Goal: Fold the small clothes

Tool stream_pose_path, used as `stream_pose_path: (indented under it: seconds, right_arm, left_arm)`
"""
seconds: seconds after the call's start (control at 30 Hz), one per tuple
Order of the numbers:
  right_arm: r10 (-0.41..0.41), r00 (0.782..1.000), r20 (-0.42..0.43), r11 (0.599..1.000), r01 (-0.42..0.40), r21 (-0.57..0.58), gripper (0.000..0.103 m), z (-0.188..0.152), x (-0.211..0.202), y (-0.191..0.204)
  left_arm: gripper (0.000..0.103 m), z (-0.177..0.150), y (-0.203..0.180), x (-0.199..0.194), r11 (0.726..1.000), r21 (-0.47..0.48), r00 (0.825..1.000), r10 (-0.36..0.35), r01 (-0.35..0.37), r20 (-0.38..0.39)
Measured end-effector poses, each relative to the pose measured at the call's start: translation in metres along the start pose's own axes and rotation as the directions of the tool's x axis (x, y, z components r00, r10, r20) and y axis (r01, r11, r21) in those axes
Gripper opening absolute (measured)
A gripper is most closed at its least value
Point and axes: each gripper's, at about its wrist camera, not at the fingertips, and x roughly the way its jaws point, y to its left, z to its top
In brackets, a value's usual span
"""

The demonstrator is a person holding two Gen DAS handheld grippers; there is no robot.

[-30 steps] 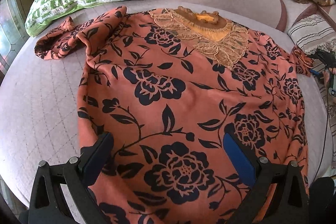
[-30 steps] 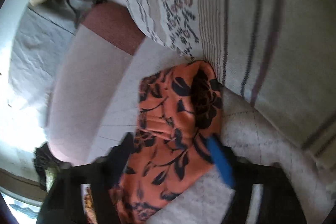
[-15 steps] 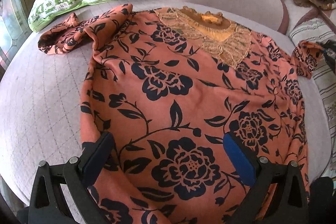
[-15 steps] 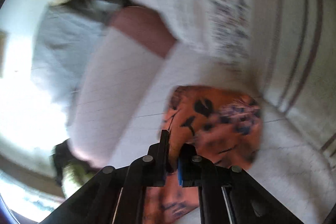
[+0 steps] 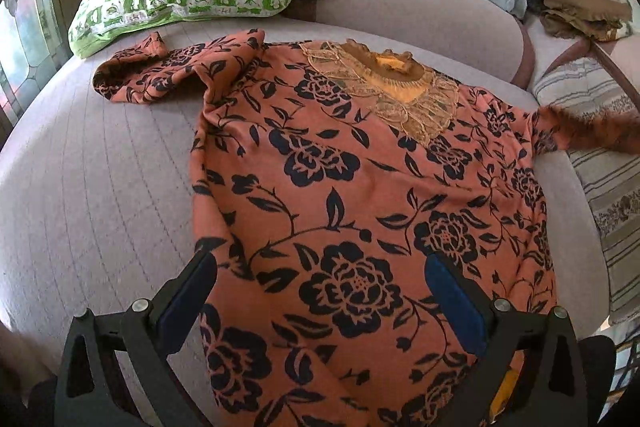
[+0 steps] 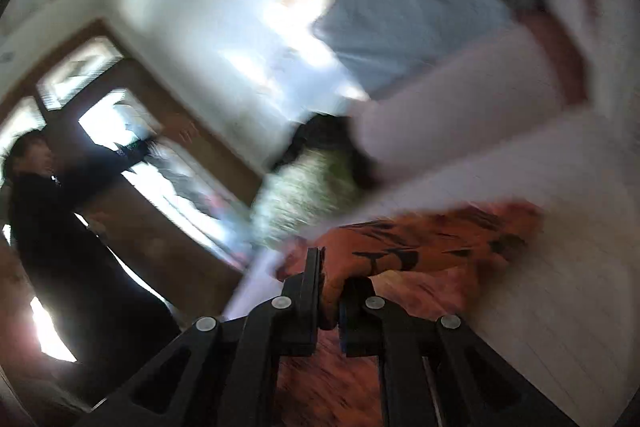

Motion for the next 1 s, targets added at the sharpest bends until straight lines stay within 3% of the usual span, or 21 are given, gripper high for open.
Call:
stream_pose_path:
  seconds: [0.03, 0.07, 0.1, 0.13, 0.2, 0.23, 0.27, 0.3, 0.4, 0.43, 0.47, 0.5, 0.53, 0.57, 0.6, 0.67, 0.73, 0.8, 0.87, 0.9, 1.0]
  right_arm:
    - [-0.083, 0.996, -0.037, 0.996, 0.084, 0.020, 0.010, -0.005, 0.001, -0.018]
    - [-0.253, 0.963, -0.097, 0.967, 0.255, 0.013, 0.010, -0.010, 0.006, -0.043]
    - [-0.387, 0.904, -0.180, 0.919, 0.394, 0.003, 0.010, -0.010, 0.020, -0.070]
    - [-0.449, 0.858, -0.249, 0.885, 0.466, 0.011, 0.010, -0.015, 0.029, -0.092]
    - [-0.614, 0.674, -0.411, 0.768, 0.630, -0.114, 0.010, -0.031, 0.060, -0.134]
    - [-0.657, 0.602, -0.455, 0.721, 0.677, -0.146, 0.010, -0.036, 0.068, -0.149]
    - [-0.679, 0.573, -0.459, 0.699, 0.695, -0.167, 0.010, -0.040, 0.069, -0.153]
    - [-0.682, 0.568, -0.461, 0.691, 0.707, -0.151, 0.010, -0.042, 0.069, -0.160]
    - [-0.628, 0.688, -0.364, 0.722, 0.690, 0.056, 0.011, -0.035, 0.049, -0.164]
    - [-0.618, 0.713, -0.331, 0.721, 0.682, 0.121, 0.011, -0.031, 0.040, -0.168]
    - [-0.598, 0.756, -0.266, 0.717, 0.653, 0.245, 0.032, -0.030, 0.028, -0.172]
    - [-0.585, 0.781, -0.219, 0.706, 0.623, 0.337, 0.056, -0.036, 0.016, -0.174]
    - [-0.590, 0.784, -0.192, 0.681, 0.611, 0.403, 0.103, -0.040, 0.009, -0.175]
    - [-0.600, 0.787, -0.144, 0.661, 0.590, 0.463, 0.103, -0.049, 0.000, -0.172]
    - [-0.586, 0.807, -0.080, 0.661, 0.533, 0.528, 0.103, -0.055, -0.006, -0.166]
    - [-0.544, 0.839, 0.007, 0.606, 0.386, 0.695, 0.103, -0.083, -0.014, -0.167]
    - [-0.503, 0.862, 0.068, 0.595, 0.288, 0.751, 0.103, -0.102, -0.016, -0.174]
    - [-0.506, 0.859, 0.084, 0.593, 0.276, 0.756, 0.103, -0.120, -0.004, -0.173]
    - [-0.510, 0.850, 0.134, 0.628, 0.261, 0.733, 0.102, -0.119, 0.009, -0.174]
    - [-0.533, 0.833, 0.148, 0.643, 0.285, 0.711, 0.101, -0.116, 0.007, -0.174]
    - [-0.631, 0.767, 0.117, 0.638, 0.427, 0.641, 0.080, -0.101, 0.020, -0.177]
  left_arm:
    - [0.103, -0.001, -0.002, 0.000, 1.000, 0.006, 1.000, -0.002, 0.002, -0.002]
    - [0.103, -0.002, -0.004, 0.000, 1.000, 0.013, 1.000, -0.002, 0.002, -0.003]
    - [0.103, -0.003, -0.007, -0.001, 1.000, 0.021, 1.000, -0.003, 0.003, -0.004]
    - [0.103, -0.005, -0.010, -0.002, 1.000, 0.031, 1.000, -0.005, 0.005, -0.004]
    - [0.103, -0.005, -0.017, -0.004, 0.998, 0.058, 1.000, -0.002, 0.003, -0.006]
    - [0.103, -0.006, -0.019, -0.005, 0.998, 0.069, 1.000, -0.002, 0.003, -0.003]
    - [0.103, -0.006, -0.023, -0.005, 0.997, 0.083, 1.000, 0.001, -0.001, -0.002]
    - [0.103, -0.005, -0.026, -0.005, 0.996, 0.093, 1.000, 0.002, -0.002, -0.001]
    - [0.103, -0.003, -0.033, -0.005, 0.994, 0.106, 1.000, -0.006, 0.005, 0.005]
    - [0.103, -0.002, -0.036, -0.005, 0.994, 0.109, 1.000, -0.012, 0.011, 0.006]
    - [0.103, -0.001, -0.038, -0.005, 0.994, 0.112, 1.000, -0.016, 0.015, 0.006]
    - [0.103, 0.000, -0.040, -0.004, 0.993, 0.115, 1.000, -0.018, 0.018, 0.005]
    - [0.103, 0.001, -0.042, -0.004, 0.993, 0.119, 1.000, -0.021, 0.020, 0.006]
    - [0.103, 0.002, -0.044, -0.004, 0.992, 0.122, 1.000, -0.025, 0.023, 0.008]
    - [0.103, 0.002, -0.046, -0.005, 0.992, 0.125, 1.000, -0.029, 0.028, 0.009]
    - [0.103, 0.002, -0.049, -0.005, 0.991, 0.133, 0.999, -0.035, 0.033, 0.012]
    - [0.103, 0.001, -0.051, -0.003, 0.990, 0.135, 0.999, -0.038, 0.036, 0.007]
    - [0.103, 0.001, -0.054, -0.001, 0.990, 0.138, 0.999, -0.041, 0.041, -0.003]
    - [0.103, -0.001, -0.057, -0.001, 0.988, 0.152, 0.999, -0.036, 0.036, -0.002]
    - [0.103, -0.003, -0.058, -0.001, 0.987, 0.156, 0.999, -0.033, 0.032, 0.001]
    - [0.103, -0.005, -0.058, -0.001, 0.988, 0.152, 0.999, -0.032, 0.032, -0.005]
